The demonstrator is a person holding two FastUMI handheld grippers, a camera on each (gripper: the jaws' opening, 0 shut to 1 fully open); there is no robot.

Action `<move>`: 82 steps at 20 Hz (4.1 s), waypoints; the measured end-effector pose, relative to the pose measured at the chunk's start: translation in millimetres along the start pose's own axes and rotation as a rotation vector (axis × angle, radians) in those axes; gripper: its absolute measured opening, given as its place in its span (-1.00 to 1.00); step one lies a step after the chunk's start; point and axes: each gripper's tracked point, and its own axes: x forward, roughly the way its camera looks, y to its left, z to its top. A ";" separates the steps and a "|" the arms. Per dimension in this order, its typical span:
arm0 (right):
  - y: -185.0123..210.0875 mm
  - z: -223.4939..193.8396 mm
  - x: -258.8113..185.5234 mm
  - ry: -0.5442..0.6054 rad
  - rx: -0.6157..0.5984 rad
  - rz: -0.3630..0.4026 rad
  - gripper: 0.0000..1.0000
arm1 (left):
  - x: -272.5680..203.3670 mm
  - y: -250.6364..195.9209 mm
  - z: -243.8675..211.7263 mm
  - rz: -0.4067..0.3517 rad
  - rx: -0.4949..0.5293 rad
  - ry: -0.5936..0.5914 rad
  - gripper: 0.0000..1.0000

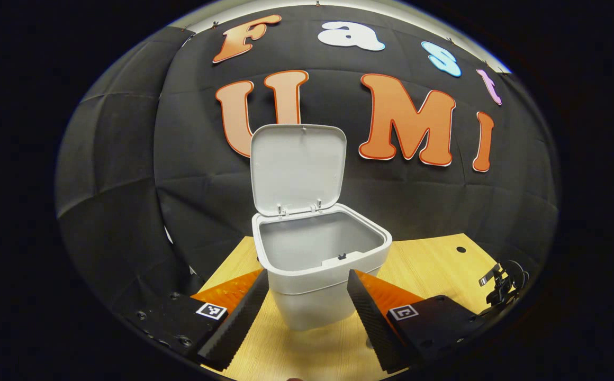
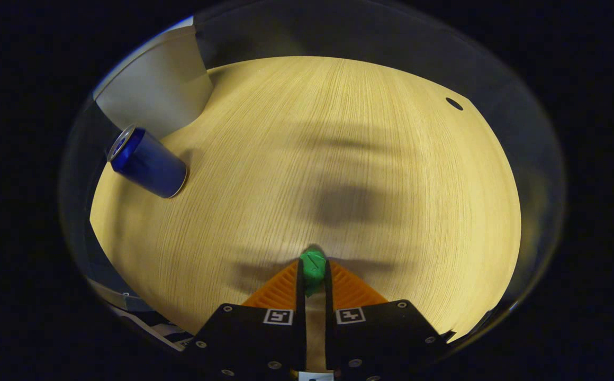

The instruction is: Press the lid of the desktop garbage bin to open it, pick up the crumpled paper on the desktop and throw it into the bin, then pick up the pop can on the desktop and drop it into the bin, and finally close the garbage bin lid.

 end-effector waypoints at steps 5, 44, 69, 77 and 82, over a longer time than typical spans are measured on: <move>-1.3 11.9 -20.0 -0.056 0.019 0.005 -0.89 | -5.1 3.3 1.6 -0.002 0.003 -0.008 0.90; 280.2 400.7 -303.3 -0.908 -0.302 0.326 -0.90 | -65.1 92.8 -17.7 0.056 -0.086 -0.026 0.91; 309.3 410.4 -200.1 -0.737 -0.352 0.281 0.93 | -48.2 105.8 -24.5 0.056 -0.094 0.018 0.91; 228.3 388.6 -252.3 -0.838 -0.294 0.217 0.93 | -35.6 45.1 -17.2 -0.041 -0.033 0.005 0.90; 174.2 365.5 -283.5 -0.896 -0.221 0.181 0.93 | -28.8 -2.5 -15.6 -0.119 0.006 0.005 0.90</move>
